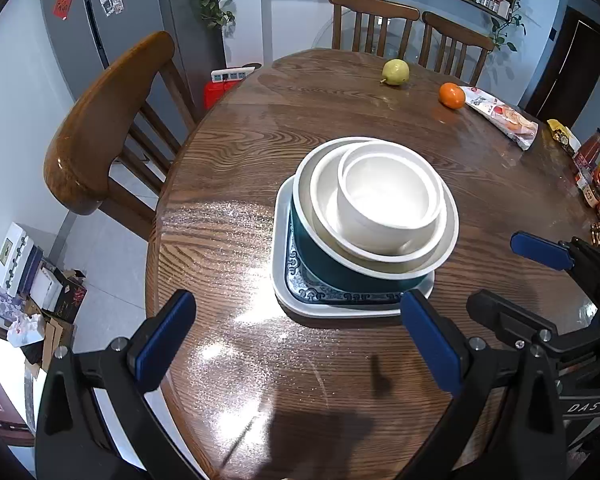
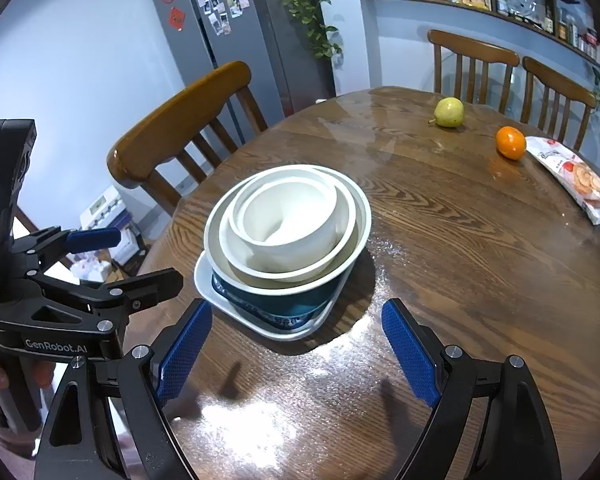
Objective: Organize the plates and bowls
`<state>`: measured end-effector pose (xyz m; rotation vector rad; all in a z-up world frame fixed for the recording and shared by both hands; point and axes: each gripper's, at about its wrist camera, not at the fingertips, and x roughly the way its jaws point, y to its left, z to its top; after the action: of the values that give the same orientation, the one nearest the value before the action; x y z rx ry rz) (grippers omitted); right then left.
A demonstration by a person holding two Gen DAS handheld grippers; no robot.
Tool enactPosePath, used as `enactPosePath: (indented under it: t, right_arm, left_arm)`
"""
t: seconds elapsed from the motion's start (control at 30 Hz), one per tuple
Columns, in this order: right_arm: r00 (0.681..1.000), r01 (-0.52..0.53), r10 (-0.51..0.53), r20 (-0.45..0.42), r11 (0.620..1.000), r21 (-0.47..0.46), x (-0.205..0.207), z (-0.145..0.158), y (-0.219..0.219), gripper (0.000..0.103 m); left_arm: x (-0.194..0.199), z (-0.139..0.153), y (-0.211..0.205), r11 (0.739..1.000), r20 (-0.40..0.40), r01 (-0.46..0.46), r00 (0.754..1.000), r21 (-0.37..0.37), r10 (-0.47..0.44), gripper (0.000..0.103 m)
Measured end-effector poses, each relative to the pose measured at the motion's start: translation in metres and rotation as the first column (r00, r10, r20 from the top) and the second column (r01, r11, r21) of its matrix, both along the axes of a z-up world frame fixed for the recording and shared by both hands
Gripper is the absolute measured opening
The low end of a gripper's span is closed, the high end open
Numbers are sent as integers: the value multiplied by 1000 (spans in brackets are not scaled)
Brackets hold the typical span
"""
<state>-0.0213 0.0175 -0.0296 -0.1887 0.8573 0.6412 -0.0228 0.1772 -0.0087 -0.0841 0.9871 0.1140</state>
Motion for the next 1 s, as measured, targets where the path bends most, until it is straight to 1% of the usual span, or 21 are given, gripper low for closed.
enactPosePath:
  t: [0.53, 1.0]
  right_arm:
    - [1000, -11, 11, -7, 1000, -5, 1, 2, 0, 87]
    - [1000, -25, 25, -4, 1000, -11, 0, 1, 8, 87]
  left_arm:
    - [2, 1, -2, 1000, -6, 1, 1000, 7, -1, 102]
    - [1, 2, 1, 1000, -12, -7, 1000, 16, 7, 102]
